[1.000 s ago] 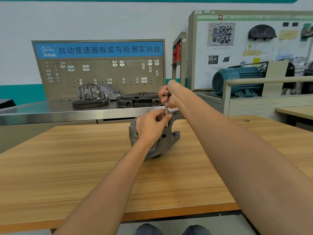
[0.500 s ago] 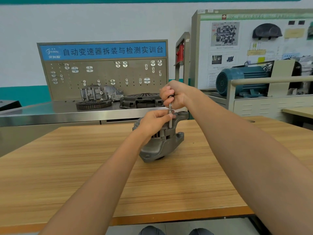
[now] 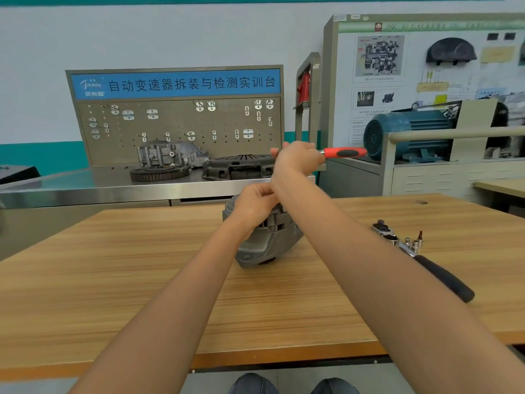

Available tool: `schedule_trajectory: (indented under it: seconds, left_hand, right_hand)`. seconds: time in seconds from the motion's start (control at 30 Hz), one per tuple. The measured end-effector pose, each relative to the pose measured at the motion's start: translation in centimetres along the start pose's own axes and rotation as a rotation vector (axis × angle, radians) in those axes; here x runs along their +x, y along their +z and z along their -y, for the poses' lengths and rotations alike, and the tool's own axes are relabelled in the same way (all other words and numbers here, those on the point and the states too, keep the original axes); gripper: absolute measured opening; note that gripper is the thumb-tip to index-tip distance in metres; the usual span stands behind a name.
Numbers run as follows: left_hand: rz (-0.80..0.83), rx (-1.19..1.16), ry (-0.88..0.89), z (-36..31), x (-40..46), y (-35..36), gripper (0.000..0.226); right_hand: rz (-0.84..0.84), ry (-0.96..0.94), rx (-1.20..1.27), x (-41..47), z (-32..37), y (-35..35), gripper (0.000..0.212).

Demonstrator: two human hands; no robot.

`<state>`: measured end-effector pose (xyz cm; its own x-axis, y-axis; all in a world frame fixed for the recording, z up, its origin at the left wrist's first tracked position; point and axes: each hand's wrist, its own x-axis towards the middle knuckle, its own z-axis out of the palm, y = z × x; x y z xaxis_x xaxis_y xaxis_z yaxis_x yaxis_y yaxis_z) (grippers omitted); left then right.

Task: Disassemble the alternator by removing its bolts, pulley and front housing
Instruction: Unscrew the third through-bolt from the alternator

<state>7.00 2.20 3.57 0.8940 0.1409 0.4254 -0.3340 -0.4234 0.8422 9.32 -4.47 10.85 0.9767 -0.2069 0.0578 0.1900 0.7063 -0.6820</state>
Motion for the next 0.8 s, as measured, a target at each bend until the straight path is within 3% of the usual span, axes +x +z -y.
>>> schedule_trajectory:
  seconds: [0.1, 0.2, 0.27, 0.4, 0.53, 0.8]
  left_hand:
    - [0.002, 0.024, -0.002, 0.1, -0.2, 0.0, 0.04]
    - [0.002, -0.026, 0.008, -0.2, -0.6, -0.1, 0.03]
    - [-0.002, -0.041, 0.015, -0.2, -0.5, 0.2, 0.016]
    - [-0.097, -0.03, 0.033, 0.4, -0.5, 1.2, 0.023]
    - [-0.154, -0.004, 0.065, 0.7, -0.4, 1.5, 0.021]
    - [-0.133, -0.015, 0.065, 0.8, -0.3, 1.2, 0.026]
  right_hand:
    - [0.148, 0.039, 0.023, -0.1, -0.2, 0.0, 0.032]
    - [0.15, 0.079, -0.103, 0.3, 0.0, 0.2, 0.015]
    - [0.138, 0.17, -0.133, 0.8, 0.1, 0.5, 0.015]
    - [0.174, 0.247, -0.279, 1.6, 0.6, 0.6, 0.011]
    - [0.355, 0.372, -0.348, 1.9, 1.5, -0.2, 0.034]
    - [0.51, 0.473, -0.422, 2.6, 1.9, -0.3, 0.046]
